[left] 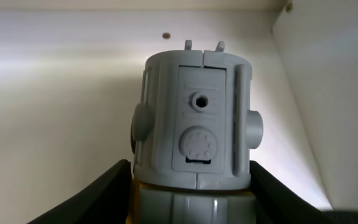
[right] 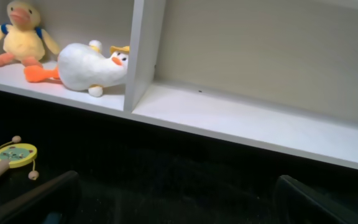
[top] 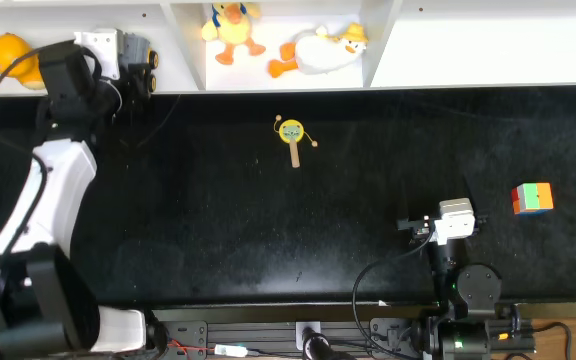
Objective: Store Toys
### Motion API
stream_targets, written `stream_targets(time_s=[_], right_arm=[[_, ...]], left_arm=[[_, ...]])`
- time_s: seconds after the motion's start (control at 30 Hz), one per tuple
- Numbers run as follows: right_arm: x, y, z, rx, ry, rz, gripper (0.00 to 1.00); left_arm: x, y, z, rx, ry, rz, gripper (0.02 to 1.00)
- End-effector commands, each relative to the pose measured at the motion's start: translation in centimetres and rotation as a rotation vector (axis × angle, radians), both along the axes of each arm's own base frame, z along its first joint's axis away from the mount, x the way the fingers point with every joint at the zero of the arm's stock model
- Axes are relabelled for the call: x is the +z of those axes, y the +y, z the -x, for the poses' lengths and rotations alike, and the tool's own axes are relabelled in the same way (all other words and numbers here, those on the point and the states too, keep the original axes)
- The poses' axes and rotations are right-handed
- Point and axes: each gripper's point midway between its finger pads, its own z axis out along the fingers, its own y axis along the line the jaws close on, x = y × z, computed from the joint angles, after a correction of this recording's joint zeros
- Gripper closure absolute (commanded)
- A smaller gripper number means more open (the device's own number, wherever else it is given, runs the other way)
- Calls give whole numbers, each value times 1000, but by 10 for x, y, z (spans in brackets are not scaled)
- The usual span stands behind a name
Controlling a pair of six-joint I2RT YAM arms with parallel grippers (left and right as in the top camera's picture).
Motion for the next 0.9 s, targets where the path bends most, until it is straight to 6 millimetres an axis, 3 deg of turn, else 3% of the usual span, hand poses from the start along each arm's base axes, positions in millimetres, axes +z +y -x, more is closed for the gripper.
stream_targets(time_s=[0.03,0.13,0.17,0.23,0.27,0.43,0.53,0.9], right_arm=[[-4,0,0,2,2,3,5],[-4,0,0,2,2,3,7],[-4,0,0,2,2,3,7],[-4,0,0,2,2,3,5],[-4,0,0,2,2,3,7],[-4,0,0,2,2,3,5],[-4,0,0,2,2,3,7],[-4,0,0,2,2,3,5]], left_arm=[[14,-1,-15,3,-50,16,553],[12,2,-17,14,-50,7,511],[12,3,-18,21,-50,3,413],[11,5,-18,28,-48,-3,102],[11,5,-18,31,-47,-4,20],[9,5,-12,34,-26,-8,20],[13,10,6,54,9,-37,20],[23,13,143,142,117,-103,20]])
